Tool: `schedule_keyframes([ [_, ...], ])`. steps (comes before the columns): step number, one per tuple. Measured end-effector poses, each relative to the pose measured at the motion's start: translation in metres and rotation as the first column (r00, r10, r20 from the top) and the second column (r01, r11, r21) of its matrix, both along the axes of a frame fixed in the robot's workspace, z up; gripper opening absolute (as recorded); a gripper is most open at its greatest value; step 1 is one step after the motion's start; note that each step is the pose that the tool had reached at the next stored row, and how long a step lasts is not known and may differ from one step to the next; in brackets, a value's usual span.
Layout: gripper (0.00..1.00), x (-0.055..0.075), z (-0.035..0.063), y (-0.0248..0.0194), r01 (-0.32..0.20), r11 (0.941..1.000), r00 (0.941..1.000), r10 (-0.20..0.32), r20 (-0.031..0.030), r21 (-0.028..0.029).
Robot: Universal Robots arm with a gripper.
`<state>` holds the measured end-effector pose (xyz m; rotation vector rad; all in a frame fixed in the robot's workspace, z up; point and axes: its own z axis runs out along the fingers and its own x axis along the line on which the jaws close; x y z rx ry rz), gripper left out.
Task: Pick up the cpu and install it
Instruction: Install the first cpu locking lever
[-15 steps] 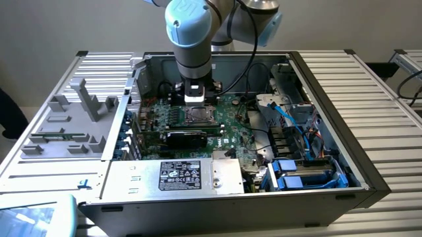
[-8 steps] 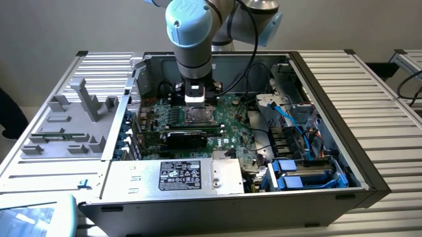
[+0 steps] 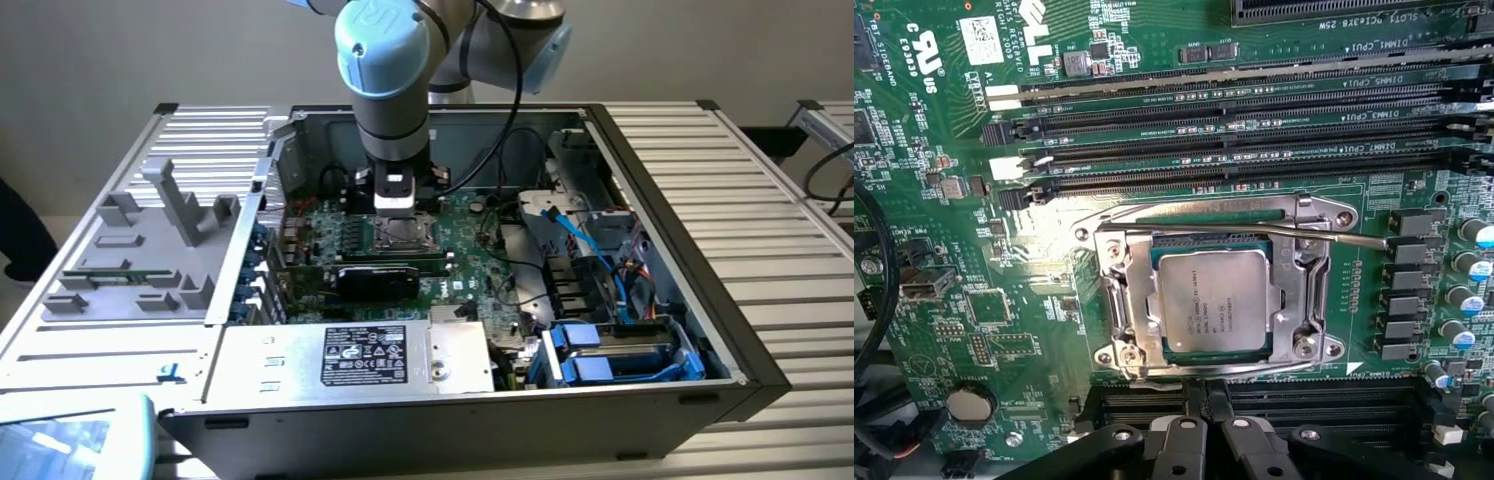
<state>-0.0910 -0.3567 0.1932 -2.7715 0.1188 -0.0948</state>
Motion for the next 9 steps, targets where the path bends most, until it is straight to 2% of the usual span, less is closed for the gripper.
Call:
schedule_keyframes([
  [9,0.12,0.0,-0.001,-0.0001,0.0,1.0,1.0,0.0,0.0008,0.0001],
])
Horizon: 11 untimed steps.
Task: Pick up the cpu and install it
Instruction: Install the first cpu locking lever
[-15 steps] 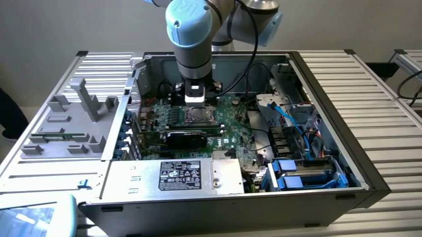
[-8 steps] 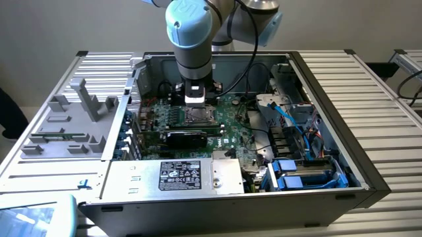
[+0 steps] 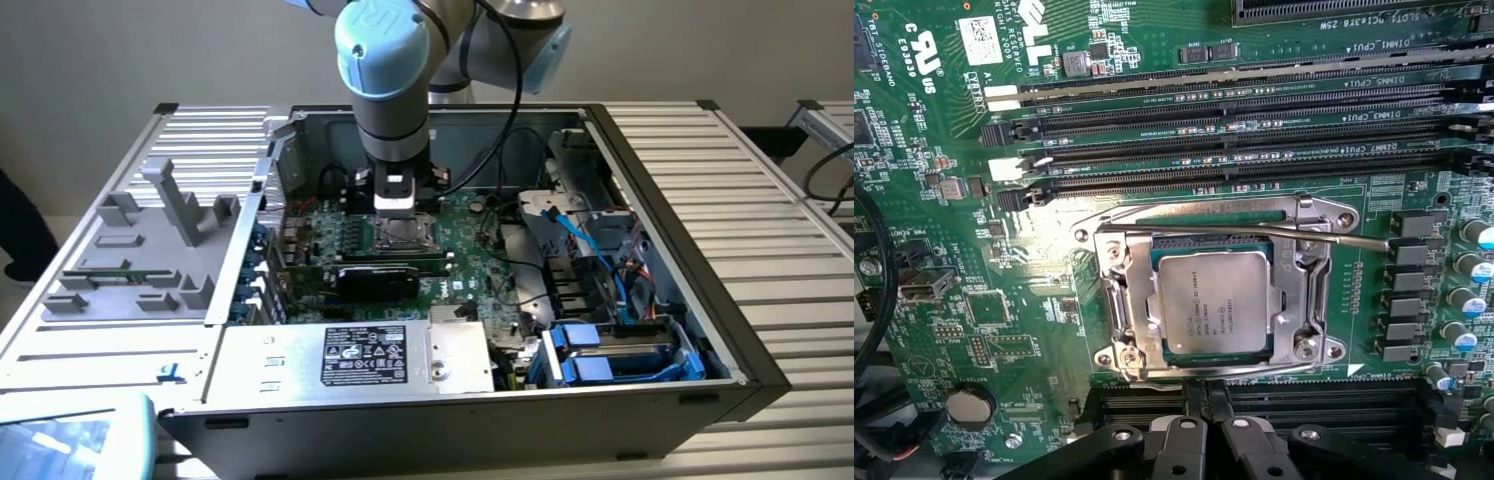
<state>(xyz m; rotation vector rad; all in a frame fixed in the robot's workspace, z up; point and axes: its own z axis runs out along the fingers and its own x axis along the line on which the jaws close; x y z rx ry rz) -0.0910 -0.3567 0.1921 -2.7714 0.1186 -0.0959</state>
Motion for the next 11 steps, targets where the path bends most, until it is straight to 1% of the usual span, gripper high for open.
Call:
schedule_keyframes([
  [11,0.12,0.0,-0.0004,-0.0005,0.0,1.0,1.0,0.0,0.0001,-0.0001],
])
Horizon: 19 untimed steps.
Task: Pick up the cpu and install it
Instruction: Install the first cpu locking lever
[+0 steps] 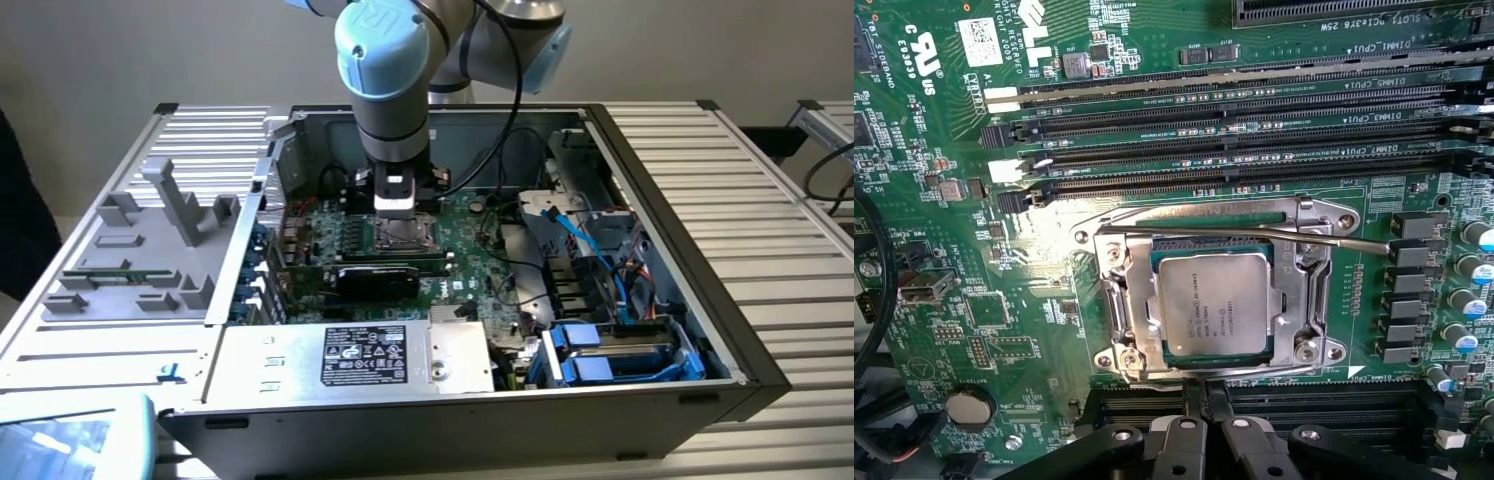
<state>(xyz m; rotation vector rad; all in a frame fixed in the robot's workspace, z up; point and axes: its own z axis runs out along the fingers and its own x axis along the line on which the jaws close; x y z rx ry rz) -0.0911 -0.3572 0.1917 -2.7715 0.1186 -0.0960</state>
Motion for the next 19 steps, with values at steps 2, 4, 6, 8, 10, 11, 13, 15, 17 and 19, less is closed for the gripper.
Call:
schedule_keyframes([
  [2,0.12,0.0,0.0,0.0,0.0,1.0,1.0,0.0,0.0001,0.0001],
  [4,0.12,0.0,0.0,0.0,0.0,1.0,1.0,0.0,0.0,0.0001],
  [6,0.12,0.0,-0.0001,0.0,0.0,1.0,1.0,0.0,0.0001,0.0002],
  [8,0.12,0.0,-0.0001,-0.0002,0.0,1.0,1.0,0.0,0.0001,0.0004],
  [10,0.12,0.0001,-0.0001,-0.0003,0.0,1.0,1.0,0.0,0.0002,0.0003],
  [11,0.12,0.0001,0.0,-0.0003,0.0,1.0,1.0,0.0,0.0001,0.0001],
  [13,0.12,0.0,0.0,-0.0003,0.0,1.0,1.0,0.0,0.0001,0.0001],
  [15,0.12,0.0,0.0,-0.0004,0.0,1.0,1.0,0.0,0.0001,0.0001],
  [17,0.12,0.0,-0.0001,-0.0008,0.0,1.0,1.0,0.0,0.0002,0.0002],
  [19,0.12,0.0,0.0,-0.0008,0.0,1.0,1.0,0.0,0.0002,0.0],
])
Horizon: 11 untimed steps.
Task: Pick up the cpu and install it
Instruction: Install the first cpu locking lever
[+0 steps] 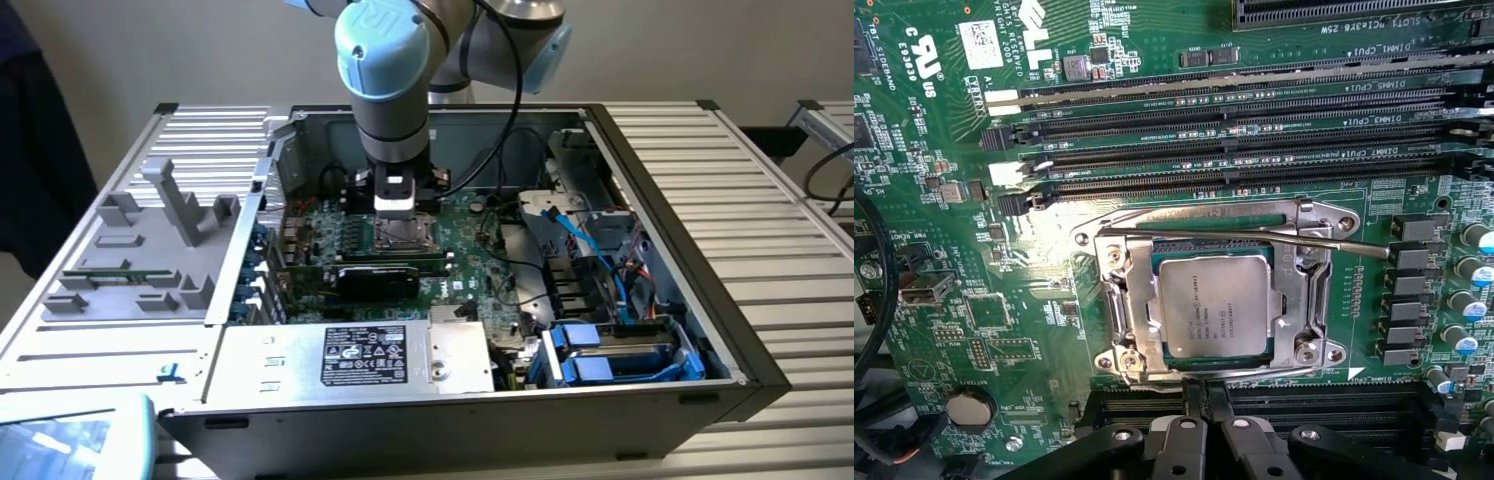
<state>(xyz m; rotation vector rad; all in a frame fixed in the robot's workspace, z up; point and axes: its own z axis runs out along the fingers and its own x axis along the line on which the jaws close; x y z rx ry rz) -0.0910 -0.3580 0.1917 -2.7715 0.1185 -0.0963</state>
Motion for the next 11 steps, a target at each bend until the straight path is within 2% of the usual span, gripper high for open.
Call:
schedule_keyframes([
  [11,0.12,0.0,0.0,-0.0001,0.0,1.0,1.0,0.0,0.0021,0.0001],
])
